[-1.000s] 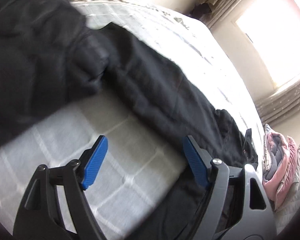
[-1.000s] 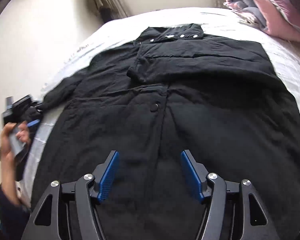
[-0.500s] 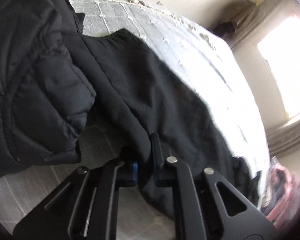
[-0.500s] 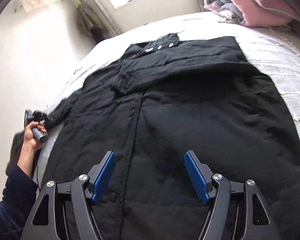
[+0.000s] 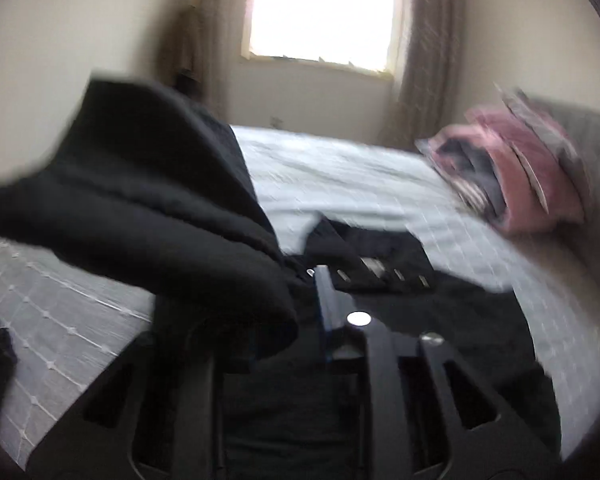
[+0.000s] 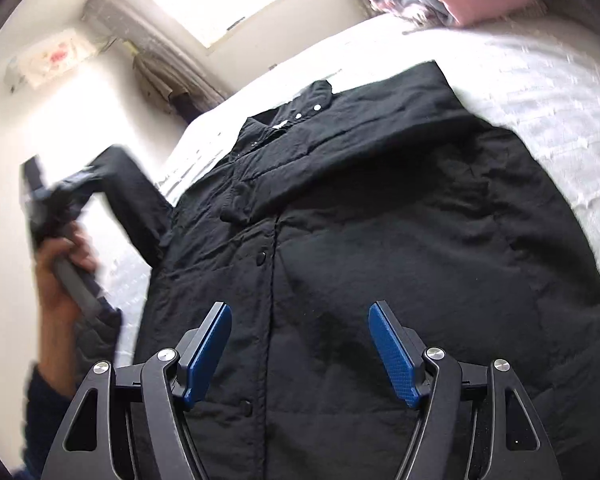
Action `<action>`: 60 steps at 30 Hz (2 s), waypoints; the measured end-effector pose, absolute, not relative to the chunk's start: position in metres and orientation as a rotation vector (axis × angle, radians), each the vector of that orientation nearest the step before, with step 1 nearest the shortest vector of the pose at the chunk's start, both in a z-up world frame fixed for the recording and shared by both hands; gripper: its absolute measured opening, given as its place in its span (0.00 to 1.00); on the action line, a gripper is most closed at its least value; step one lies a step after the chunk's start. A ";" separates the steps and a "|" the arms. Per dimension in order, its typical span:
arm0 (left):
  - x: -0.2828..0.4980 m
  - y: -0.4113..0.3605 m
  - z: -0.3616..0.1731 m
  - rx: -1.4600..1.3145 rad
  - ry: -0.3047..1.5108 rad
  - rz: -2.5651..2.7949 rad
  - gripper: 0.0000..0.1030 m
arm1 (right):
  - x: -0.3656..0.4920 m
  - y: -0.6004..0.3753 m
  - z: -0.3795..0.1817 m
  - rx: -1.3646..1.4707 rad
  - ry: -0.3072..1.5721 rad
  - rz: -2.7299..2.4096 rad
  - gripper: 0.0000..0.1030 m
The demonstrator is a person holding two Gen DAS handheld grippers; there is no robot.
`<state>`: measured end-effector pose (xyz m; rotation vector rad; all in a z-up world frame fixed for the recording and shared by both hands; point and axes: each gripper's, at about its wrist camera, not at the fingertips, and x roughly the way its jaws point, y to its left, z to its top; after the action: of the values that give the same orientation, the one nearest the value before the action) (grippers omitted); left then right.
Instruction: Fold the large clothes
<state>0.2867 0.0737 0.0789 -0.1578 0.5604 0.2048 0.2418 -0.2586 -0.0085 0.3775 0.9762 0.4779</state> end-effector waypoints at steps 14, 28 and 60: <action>0.310 0.002 -0.010 -0.202 0.830 -0.031 0.46 | 0.246 -0.314 0.011 0.458 0.930 0.356 0.70; 0.354 -0.075 -0.055 -0.083 0.901 0.041 0.72 | 0.254 -0.330 0.002 0.527 0.980 0.331 0.70; 0.102 0.188 -0.028 -0.704 0.831 0.365 0.71 | 0.241 -0.379 0.034 0.326 0.732 0.024 0.70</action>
<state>0.1021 0.1880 -0.0278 -0.7040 0.8311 0.3651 0.2405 -0.3788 0.0338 0.3260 0.7316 0.0236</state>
